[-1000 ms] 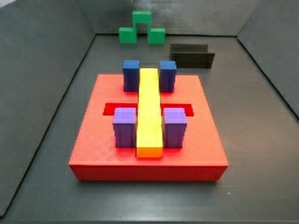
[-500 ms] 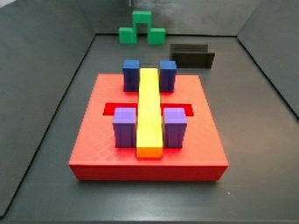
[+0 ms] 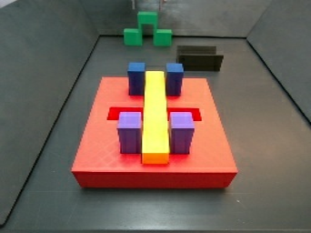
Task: Pick up the green object. Move up. Move to above the board. Insert the green object.
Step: Pick up the green object.
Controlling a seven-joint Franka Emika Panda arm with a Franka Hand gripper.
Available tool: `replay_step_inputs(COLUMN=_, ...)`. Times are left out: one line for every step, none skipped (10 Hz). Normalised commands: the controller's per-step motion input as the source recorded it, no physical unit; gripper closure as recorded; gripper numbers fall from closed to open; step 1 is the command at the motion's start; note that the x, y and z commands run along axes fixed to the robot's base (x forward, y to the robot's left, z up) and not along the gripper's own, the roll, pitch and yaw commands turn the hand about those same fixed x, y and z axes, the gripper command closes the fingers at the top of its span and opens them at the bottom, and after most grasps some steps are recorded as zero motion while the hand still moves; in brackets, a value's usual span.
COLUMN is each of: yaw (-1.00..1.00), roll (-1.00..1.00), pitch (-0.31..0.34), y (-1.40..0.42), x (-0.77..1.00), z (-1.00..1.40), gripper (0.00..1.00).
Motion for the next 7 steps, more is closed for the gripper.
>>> replay_step_inputs(yaw=0.04, roll=-0.11, pitch=-0.019, y=-0.10, x=-0.18, z=-0.25, gripper=0.00)
replay_step_inputs(yaw=0.03, roll=-0.11, pitch=-0.020, y=-0.12, x=-0.18, z=-0.24, gripper=0.00)
replay_step_inputs(yaw=0.05, roll=-0.11, pitch=-0.019, y=-0.12, x=-0.12, z=-0.24, gripper=0.00)
replay_step_inputs(yaw=0.09, roll=-0.09, pitch=-0.004, y=-0.10, x=0.00, z=-0.18, gripper=0.00)
replay_step_inputs(yaw=0.11, roll=-0.09, pitch=0.000, y=-0.09, x=0.00, z=-0.11, gripper=0.00)
replay_step_inputs(yaw=0.11, roll=-0.09, pitch=0.000, y=-0.09, x=0.00, z=-0.09, gripper=0.00)
replay_step_inputs(yaw=0.04, roll=-0.08, pitch=0.000, y=-0.01, x=0.00, z=-0.08, gripper=0.00)
